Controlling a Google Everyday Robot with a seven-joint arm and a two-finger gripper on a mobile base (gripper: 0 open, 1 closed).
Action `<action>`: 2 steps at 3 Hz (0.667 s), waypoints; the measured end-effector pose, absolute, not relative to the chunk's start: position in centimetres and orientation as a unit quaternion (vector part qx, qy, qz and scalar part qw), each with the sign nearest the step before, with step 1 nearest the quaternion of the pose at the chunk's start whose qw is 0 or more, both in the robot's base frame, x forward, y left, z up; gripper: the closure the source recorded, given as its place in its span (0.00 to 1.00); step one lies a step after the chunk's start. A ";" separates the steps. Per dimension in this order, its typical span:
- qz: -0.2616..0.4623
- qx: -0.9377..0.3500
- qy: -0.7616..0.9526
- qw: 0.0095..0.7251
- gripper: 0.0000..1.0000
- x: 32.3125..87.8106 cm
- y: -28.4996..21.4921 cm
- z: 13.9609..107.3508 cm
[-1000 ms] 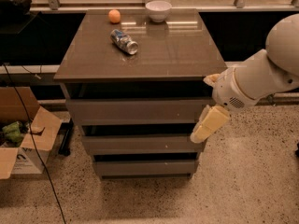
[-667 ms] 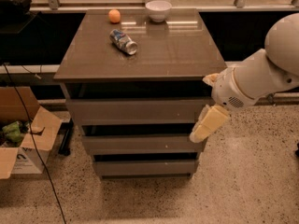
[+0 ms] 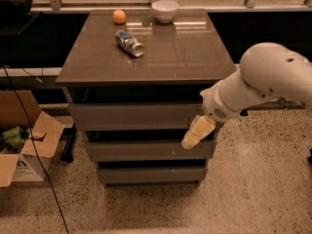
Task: Open top drawer
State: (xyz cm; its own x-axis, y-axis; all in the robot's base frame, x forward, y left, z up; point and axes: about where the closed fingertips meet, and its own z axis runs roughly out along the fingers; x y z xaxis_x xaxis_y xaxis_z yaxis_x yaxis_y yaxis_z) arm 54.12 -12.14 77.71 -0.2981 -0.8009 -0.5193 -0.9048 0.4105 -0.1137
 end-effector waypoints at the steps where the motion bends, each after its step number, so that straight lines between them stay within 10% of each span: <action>1: 0.101 -0.503 0.817 0.262 0.00 57.0 -12.4 73.7; 2: 0.092 -0.488 0.825 0.269 0.00 60.5 -12.6 71.1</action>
Offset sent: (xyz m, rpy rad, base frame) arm 0.1103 -0.0098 -0.0963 0.0131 -0.0272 -0.1599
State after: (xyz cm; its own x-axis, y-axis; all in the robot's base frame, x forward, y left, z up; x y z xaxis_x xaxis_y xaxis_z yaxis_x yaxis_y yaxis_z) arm 60.54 -12.60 71.12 -0.3794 -0.7562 -0.5332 -0.8548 0.5069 -0.1107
